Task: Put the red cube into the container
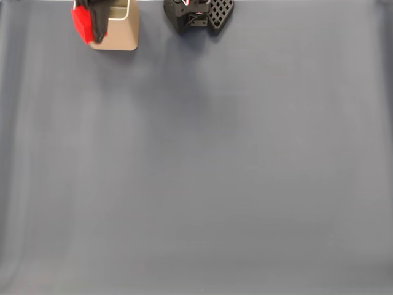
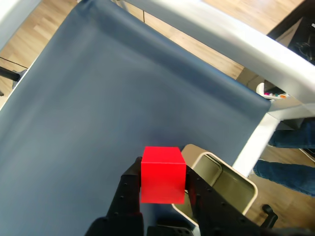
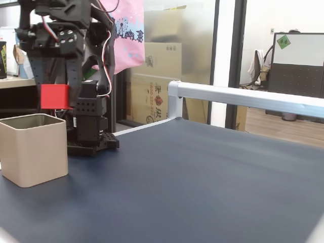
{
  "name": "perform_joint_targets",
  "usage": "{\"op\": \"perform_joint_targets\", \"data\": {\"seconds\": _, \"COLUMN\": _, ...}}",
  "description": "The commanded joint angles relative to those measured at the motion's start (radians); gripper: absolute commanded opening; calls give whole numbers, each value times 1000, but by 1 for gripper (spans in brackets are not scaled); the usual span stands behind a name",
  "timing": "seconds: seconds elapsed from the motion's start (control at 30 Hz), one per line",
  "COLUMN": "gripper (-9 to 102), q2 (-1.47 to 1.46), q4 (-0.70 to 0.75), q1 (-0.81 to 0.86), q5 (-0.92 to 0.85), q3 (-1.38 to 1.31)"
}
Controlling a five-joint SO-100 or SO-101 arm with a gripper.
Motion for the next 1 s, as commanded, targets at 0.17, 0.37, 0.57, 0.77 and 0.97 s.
{"op": "perform_joint_targets", "data": {"seconds": 0.17, "gripper": 0, "q2": 153, "q4": -6, "q1": 193, "q5": -160, "q3": 130}}
{"op": "perform_joint_targets", "data": {"seconds": 0.37, "gripper": 0, "q2": 201, "q4": -66, "q1": 299, "q5": -218, "q3": 222}}
{"op": "perform_joint_targets", "data": {"seconds": 0.57, "gripper": 0, "q2": 241, "q4": -87, "q1": 351, "q5": -250, "q3": 284}}
{"op": "perform_joint_targets", "data": {"seconds": 0.77, "gripper": 0, "q2": 265, "q4": -94, "q1": 405, "q5": -284, "q3": 324}}
{"op": "perform_joint_targets", "data": {"seconds": 0.97, "gripper": 0, "q2": 273, "q4": -104, "q1": 431, "q5": -298, "q3": 342}}
